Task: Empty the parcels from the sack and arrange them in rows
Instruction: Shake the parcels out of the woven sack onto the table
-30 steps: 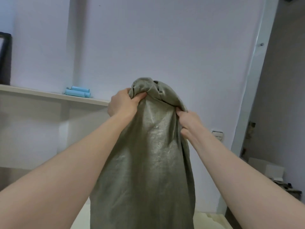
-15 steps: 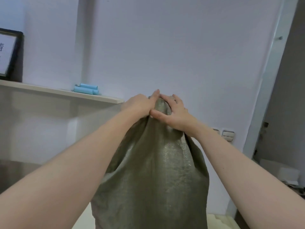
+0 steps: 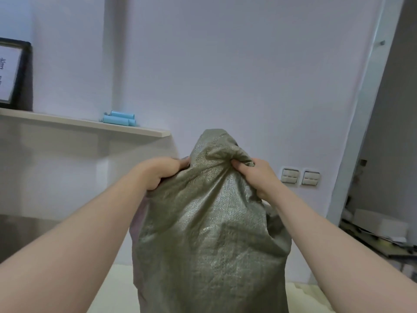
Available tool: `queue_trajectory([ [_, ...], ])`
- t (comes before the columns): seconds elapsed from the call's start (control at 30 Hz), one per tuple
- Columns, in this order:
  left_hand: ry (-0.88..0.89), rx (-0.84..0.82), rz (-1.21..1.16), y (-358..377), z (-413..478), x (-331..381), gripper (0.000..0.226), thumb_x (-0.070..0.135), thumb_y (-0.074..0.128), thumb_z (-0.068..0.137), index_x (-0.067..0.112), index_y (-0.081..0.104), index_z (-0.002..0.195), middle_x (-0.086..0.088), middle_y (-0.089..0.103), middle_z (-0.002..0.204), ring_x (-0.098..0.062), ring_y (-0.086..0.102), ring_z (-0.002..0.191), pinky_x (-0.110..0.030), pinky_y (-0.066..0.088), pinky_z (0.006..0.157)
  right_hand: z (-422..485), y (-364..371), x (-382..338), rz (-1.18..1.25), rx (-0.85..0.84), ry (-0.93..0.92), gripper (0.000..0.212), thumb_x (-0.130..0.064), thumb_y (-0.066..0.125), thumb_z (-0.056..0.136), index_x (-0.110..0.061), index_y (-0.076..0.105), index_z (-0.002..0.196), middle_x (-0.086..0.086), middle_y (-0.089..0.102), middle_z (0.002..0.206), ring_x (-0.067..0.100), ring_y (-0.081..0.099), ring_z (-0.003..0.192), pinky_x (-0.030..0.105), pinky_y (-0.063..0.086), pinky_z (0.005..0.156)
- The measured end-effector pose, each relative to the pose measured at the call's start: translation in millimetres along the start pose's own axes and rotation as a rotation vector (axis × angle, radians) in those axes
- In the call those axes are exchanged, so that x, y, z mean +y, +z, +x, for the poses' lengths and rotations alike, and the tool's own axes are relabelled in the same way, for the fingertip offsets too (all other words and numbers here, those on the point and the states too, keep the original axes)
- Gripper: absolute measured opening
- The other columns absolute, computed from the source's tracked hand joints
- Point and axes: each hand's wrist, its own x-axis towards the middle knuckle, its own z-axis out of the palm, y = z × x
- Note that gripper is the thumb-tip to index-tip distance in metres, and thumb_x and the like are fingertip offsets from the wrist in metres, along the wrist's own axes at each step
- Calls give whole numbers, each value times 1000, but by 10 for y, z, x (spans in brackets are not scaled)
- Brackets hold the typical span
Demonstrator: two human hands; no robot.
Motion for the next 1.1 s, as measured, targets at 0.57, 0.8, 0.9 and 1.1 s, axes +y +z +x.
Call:
queue_trajectory([
  [0.57, 475, 261, -1071, 372, 384, 904, 22, 26, 45, 105, 18, 60, 91, -7, 68, 96, -24, 67, 91, -38, 57, 82, 409, -134, -694, 742, 183, -208, 6, -7, 61, 95, -9, 65, 98, 14, 71, 96, 25, 69, 88, 45, 58, 87],
  [0.8, 461, 360, -862, 233, 521, 850, 26, 24, 48, 104, 20, 63, 83, 0, 66, 82, -21, 65, 85, -34, 55, 80, 482, -265, -511, 666, 231, -82, 6, -11, 64, 93, -7, 68, 95, 18, 71, 102, 34, 69, 97, 55, 55, 88],
  [0.9, 409, 280, -739, 252, 368, 861, 21, 31, 49, 103, 18, 66, 99, -3, 68, 89, -22, 65, 85, -30, 53, 74, 410, -200, -497, 605, 188, 100, 14, -16, 63, 95, -4, 67, 102, 15, 70, 90, 29, 68, 81, 50, 58, 81],
  [1.1, 695, 209, -29, 486, 177, 693, 111, 76, 66, 66, 46, 4, 153, 5, 12, 159, -13, 26, 139, -36, 24, 115, 186, -136, -447, 94, -52, 326, 38, -37, 62, 95, -2, 57, 81, 14, 65, 81, 29, 64, 70, 42, 56, 62],
])
